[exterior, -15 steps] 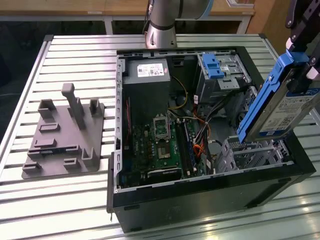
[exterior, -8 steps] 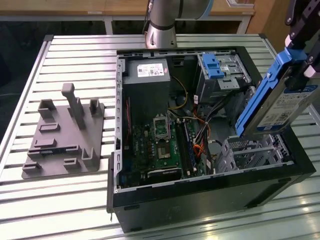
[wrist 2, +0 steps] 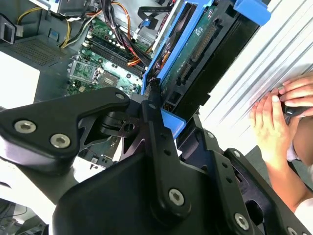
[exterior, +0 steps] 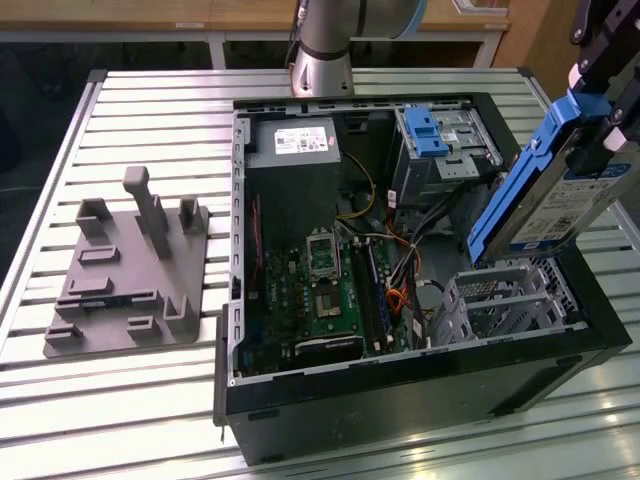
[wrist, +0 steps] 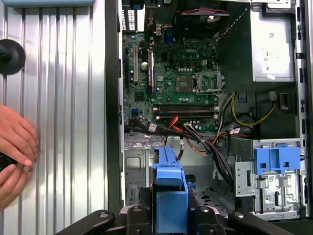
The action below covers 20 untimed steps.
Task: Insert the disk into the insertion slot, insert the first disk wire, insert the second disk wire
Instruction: 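Insert the disk into the insertion slot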
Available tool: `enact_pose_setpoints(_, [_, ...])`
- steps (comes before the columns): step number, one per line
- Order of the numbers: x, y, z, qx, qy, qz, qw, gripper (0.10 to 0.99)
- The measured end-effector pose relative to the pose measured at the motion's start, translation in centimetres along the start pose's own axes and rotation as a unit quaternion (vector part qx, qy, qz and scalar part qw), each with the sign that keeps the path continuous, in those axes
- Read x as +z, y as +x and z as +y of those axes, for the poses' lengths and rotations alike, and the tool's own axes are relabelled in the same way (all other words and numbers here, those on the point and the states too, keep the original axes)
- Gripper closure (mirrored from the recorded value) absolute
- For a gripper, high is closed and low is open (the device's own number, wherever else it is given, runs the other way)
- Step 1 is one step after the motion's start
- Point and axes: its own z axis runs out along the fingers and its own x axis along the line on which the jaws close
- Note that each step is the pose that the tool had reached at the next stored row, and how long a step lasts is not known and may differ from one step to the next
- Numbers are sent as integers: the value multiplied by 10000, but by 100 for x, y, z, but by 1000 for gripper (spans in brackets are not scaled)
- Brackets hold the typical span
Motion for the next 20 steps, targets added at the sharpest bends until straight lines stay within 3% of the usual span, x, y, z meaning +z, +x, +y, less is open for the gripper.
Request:
enact_pose_setpoints(4, [0, 1, -9, -1, 0, -1, 10000, 722])
enact_pose_setpoints(8, [-1, -1, -93, -3, -1, -2, 10000, 722])
enact_pose_setpoints(14, [16, 1, -98, -194, -18, 7, 9998, 722])
enact_pose_setpoints(20, [17, 0, -98, -208, -19, 7, 9998, 722])
